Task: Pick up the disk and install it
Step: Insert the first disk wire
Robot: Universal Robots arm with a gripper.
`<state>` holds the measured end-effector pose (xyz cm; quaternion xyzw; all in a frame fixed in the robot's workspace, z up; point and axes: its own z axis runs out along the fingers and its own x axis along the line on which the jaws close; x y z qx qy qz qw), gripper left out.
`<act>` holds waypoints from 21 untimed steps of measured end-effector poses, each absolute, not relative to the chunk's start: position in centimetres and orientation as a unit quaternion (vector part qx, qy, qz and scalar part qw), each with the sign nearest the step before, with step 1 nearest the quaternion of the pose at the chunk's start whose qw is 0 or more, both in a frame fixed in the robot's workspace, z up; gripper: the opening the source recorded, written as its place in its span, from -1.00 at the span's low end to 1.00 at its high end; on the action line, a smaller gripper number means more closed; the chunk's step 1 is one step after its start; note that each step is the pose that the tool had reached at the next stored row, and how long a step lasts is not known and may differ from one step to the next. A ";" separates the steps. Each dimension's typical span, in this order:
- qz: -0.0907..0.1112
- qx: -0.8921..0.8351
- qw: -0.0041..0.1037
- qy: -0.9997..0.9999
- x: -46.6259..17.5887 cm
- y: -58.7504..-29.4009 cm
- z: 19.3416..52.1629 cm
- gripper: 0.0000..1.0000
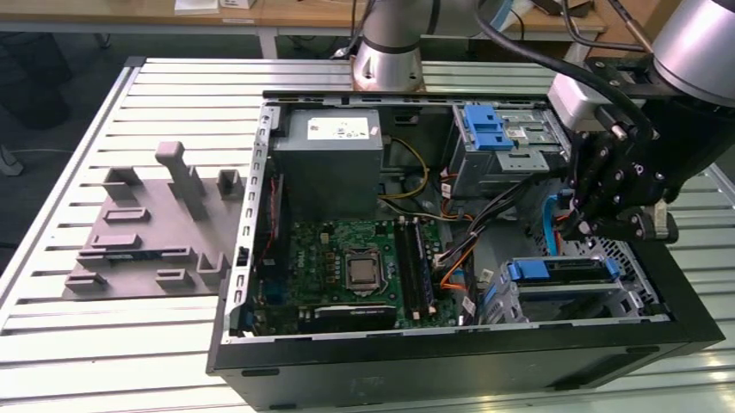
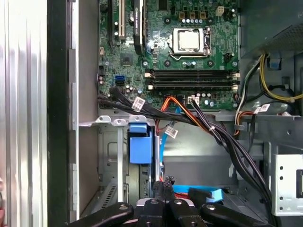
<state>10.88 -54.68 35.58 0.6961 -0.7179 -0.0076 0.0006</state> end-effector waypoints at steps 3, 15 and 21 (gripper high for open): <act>-0.008 0.696 0.001 -0.718 11.1 -54.4 35.6 -0.79; -0.008 0.697 0.001 -0.717 11.4 -54.0 35.9 -0.79; -0.007 0.697 0.001 -0.717 11.8 -53.7 35.9 -0.79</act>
